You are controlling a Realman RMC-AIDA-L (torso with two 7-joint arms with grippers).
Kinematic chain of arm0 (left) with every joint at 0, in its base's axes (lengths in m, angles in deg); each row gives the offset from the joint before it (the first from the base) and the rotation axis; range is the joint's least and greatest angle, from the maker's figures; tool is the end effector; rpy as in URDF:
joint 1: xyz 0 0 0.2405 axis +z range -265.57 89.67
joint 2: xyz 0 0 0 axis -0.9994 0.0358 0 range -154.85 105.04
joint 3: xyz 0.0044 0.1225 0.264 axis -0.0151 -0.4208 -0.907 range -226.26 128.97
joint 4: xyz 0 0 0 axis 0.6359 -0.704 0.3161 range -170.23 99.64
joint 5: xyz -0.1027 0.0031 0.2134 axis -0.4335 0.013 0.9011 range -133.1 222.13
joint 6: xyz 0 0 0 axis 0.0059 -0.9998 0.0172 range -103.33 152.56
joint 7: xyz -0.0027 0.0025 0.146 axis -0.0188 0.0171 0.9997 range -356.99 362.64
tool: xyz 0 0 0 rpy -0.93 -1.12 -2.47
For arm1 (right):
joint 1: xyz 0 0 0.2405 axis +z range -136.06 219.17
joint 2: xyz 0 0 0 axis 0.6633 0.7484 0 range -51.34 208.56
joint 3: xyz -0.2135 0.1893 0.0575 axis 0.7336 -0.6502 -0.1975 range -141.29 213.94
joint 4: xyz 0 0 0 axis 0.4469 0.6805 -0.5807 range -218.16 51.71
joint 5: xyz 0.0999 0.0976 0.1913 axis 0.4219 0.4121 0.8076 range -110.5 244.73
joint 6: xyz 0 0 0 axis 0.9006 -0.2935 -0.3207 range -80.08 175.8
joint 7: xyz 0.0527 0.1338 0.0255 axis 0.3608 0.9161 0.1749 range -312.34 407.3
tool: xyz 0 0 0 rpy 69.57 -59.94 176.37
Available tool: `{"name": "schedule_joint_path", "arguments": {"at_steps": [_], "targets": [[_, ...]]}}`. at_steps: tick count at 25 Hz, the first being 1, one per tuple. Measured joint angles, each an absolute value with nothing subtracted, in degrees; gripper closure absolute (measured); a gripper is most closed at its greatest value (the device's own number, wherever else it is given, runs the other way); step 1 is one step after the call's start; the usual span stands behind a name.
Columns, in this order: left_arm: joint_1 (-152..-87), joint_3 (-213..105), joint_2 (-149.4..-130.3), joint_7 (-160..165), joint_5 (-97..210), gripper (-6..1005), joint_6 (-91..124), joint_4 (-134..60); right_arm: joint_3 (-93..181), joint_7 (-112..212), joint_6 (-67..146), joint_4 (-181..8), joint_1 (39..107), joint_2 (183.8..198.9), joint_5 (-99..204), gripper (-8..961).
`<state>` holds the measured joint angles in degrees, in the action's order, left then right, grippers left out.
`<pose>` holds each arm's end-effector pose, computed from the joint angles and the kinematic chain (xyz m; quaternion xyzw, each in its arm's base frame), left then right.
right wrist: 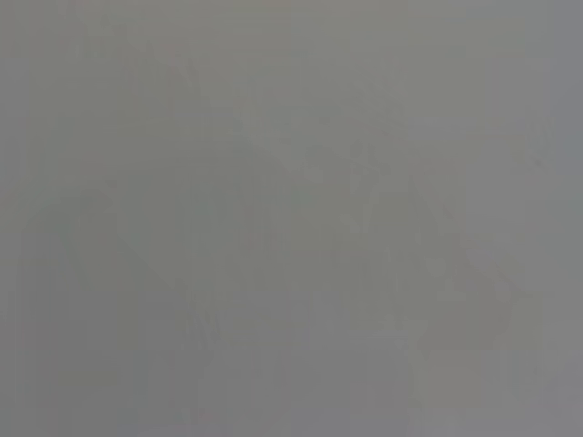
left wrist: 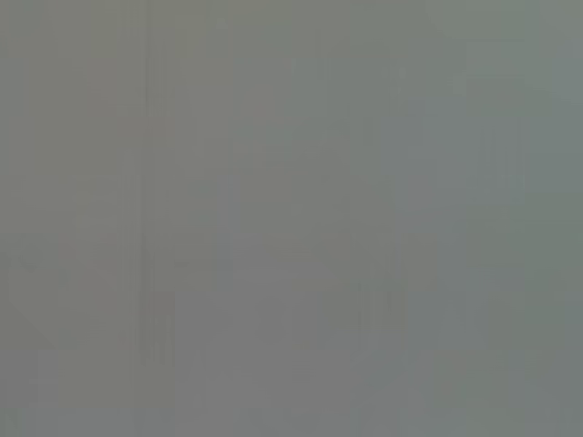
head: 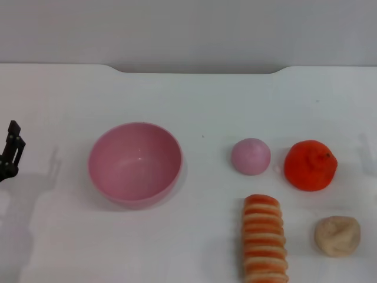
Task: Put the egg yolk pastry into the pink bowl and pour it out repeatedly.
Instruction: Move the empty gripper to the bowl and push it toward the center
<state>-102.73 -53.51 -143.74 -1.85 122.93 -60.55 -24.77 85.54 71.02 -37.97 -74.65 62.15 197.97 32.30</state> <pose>-0.4092 0.2534 -0.0458 -0.6585 -0.2287 -0.3053 0.6487 0.4063 0.2766 -0.0395 -0.6459 0.3014 0.3849 0.5864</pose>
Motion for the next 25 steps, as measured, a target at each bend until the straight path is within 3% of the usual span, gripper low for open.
{"name": "schedule_joint_path", "arguments": {"at_steps": [7, 12, 18, 25], "targets": [[-104.65, -51.49, -143.63, -3.33, 123.43, 364, -60.76, -25.57, 85.54, 71.03, -38.17, -74.82, 62.59, 197.97, 32.31, 413], [-112.39, -51.91, -143.55, -16.93, 124.94, 364, -54.05, -35.13, 85.54, 71.03, -37.78, -75.31, 63.02, 197.96, 32.31, 413], [-122.22, -65.40, -142.96, -57.36, 136.34, 364, -31.50, -56.27, 85.55, 71.03, -37.62, -75.32, 63.59, 197.96, 32.31, 413], [-117.99, -95.66, -141.79, -91.69, 143.28, 364, -26.76, -79.14, 85.55, 71.03, -36.94, -75.31, 64.09, 197.91, 32.31, 413]]}}
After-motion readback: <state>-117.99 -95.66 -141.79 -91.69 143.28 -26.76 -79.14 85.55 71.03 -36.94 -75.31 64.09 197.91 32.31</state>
